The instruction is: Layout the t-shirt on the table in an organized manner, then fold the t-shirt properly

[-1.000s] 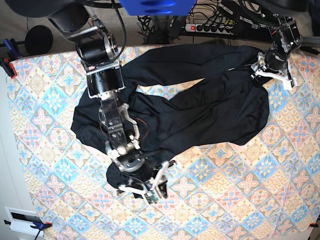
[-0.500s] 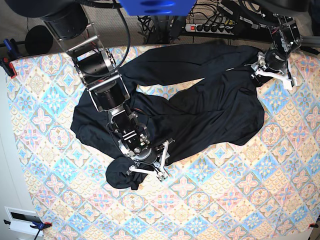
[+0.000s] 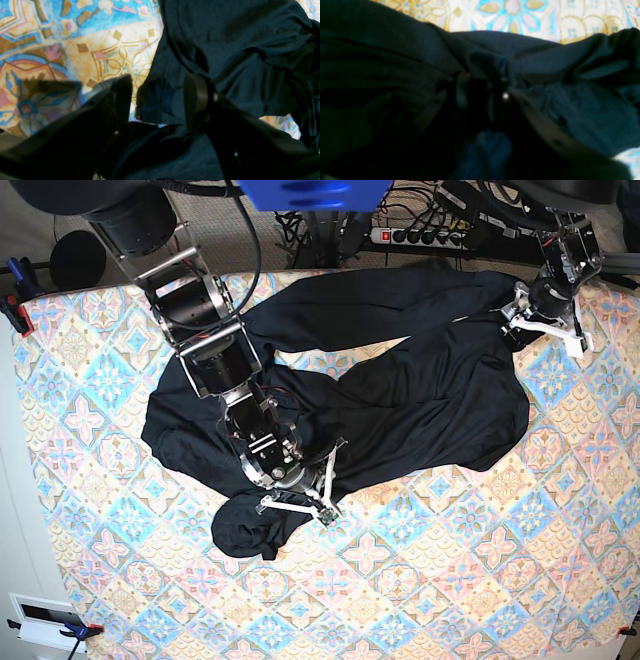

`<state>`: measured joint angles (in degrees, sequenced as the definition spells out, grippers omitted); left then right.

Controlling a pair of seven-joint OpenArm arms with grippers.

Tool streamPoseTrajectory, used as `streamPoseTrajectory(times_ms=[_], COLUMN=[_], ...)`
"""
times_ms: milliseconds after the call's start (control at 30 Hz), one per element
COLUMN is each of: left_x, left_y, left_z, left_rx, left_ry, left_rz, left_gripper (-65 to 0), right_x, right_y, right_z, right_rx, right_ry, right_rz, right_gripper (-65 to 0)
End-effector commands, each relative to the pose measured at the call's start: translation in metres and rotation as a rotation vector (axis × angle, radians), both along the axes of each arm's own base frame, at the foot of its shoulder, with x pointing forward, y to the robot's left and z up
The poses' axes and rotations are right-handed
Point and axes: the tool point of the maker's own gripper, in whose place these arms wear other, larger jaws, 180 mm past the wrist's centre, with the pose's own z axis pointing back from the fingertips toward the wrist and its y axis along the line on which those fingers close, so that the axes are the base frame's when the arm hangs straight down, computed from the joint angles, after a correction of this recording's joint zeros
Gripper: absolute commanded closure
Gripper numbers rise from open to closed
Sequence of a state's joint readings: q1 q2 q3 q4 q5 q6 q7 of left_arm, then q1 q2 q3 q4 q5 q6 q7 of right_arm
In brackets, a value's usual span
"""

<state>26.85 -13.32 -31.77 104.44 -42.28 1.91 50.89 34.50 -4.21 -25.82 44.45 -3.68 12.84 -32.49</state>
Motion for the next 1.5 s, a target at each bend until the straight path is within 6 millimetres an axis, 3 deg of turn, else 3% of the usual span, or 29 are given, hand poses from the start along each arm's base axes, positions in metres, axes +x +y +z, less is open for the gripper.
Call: streamPoseTrajectory(times_ms=[0,100,167,267,333,467,700,933,1133,1200,1267,1367,1467], left_x=[0.007,0.008,0.008,0.009,0.009,0.009,0.008,0.008,0.008,0.008,0.008,0.008,0.008], left_y=[0.005,0.005,0.005,0.005,0.005,0.005,0.005,0.004,0.004,0.004,0.004,0.003,0.003], left_z=[0.010,0.011,0.011,0.011,0.011,0.011,0.011,0.011,0.011,0.011,0.011,0.010,0.010], left_rx=[0.020,0.020,0.020,0.020,0.020,0.020,0.020,0.019,0.019,0.019,0.019,0.017,0.017], left_ry=[-0.036,-0.039,-0.039,-0.041,-0.041,-0.041,-0.038,-0.038,-0.038,-0.039,-0.039,-0.039,-0.039], left_rz=[-0.005,-0.005,-0.005,-0.005,-0.005,-0.005,-0.005,-0.006,-0.006,-0.006,-0.006,-0.007,-0.007], left_gripper=[-30.8,-30.8,-30.8,-30.8,-30.8,-30.8,-30.8,-31.0,-31.0,-31.0,-31.0,-31.0,-31.0], right_x=[0.016,-0.010,-0.019,-0.024,-0.034,-0.077,-0.102,-0.094,-0.056,-0.038,-0.026,-0.012,-0.014], right_y=[-0.003,0.003,-0.004,0.000,0.001,0.016,0.040,0.043,0.008,0.021,0.032,0.020,0.033], right_z=[0.023,0.012,0.014,0.026,0.023,-0.001,0.014,0.053,0.070,0.091,0.099,0.085,0.068], right_rx=[-0.002,-0.051,-0.107,-0.155,-0.206,-0.279,-0.221,-0.200,-0.136,-0.059,0.012,0.069,0.141], right_ry=[-0.072,-0.061,-0.057,-0.078,-0.063,0.019,-0.016,-0.120,-0.130,-0.178,-0.191,-0.142,-0.083], right_rz=[0.008,0.068,0.089,0.131,0.168,0.351,0.413,0.415,0.243,0.218,0.189,0.109,0.077], right_gripper=[-7.9,0.0,-0.1,0.0,0.0,0.0,-1.2,-16.0,-23.1,-23.0,-23.0,-23.0,-23.0])
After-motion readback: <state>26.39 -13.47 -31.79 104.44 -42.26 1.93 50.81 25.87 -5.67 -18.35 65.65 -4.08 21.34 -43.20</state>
